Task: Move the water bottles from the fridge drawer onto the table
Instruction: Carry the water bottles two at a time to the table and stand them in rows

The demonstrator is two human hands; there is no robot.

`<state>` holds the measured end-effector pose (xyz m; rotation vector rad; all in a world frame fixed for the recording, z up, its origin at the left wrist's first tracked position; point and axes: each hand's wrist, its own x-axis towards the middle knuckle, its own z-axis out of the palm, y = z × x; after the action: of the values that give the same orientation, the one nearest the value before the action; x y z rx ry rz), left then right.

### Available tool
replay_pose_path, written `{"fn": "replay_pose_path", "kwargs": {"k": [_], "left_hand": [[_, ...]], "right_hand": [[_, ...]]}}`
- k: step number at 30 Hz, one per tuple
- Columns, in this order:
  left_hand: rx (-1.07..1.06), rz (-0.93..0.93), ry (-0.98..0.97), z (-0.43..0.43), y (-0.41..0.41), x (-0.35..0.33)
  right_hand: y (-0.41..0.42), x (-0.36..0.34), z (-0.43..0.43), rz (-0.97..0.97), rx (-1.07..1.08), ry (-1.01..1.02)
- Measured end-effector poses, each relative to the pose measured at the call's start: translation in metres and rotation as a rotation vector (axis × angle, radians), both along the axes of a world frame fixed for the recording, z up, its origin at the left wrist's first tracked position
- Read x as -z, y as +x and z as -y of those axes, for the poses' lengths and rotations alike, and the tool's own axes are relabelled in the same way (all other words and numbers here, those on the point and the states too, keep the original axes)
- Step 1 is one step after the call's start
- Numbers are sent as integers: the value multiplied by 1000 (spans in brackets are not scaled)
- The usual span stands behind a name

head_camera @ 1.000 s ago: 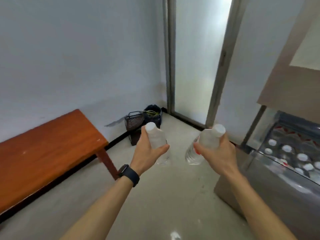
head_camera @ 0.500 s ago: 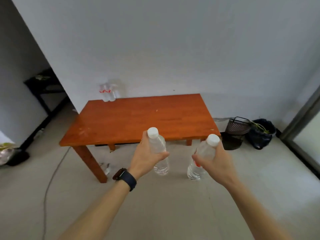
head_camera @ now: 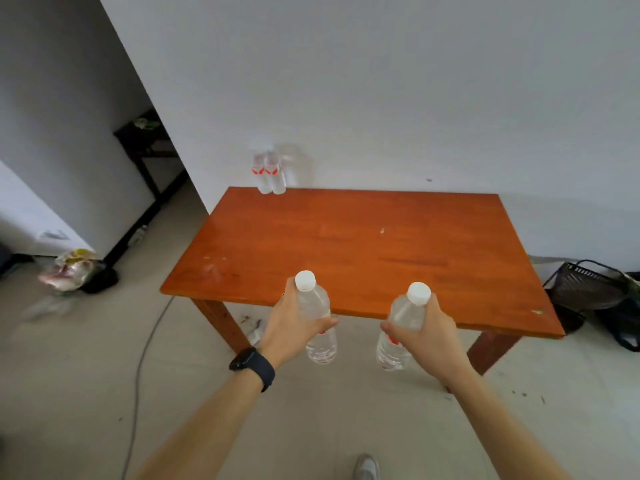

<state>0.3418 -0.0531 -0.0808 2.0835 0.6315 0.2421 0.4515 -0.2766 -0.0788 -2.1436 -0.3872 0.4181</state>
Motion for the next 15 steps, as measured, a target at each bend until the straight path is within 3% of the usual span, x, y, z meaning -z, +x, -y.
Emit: {"fn": "replay_pose_path", "kwargs": {"k": [15], "left_hand": [[-73, -119, -71, -197, 138, 70]], "right_hand": [[153, 66, -218, -111, -224, -254]]}}
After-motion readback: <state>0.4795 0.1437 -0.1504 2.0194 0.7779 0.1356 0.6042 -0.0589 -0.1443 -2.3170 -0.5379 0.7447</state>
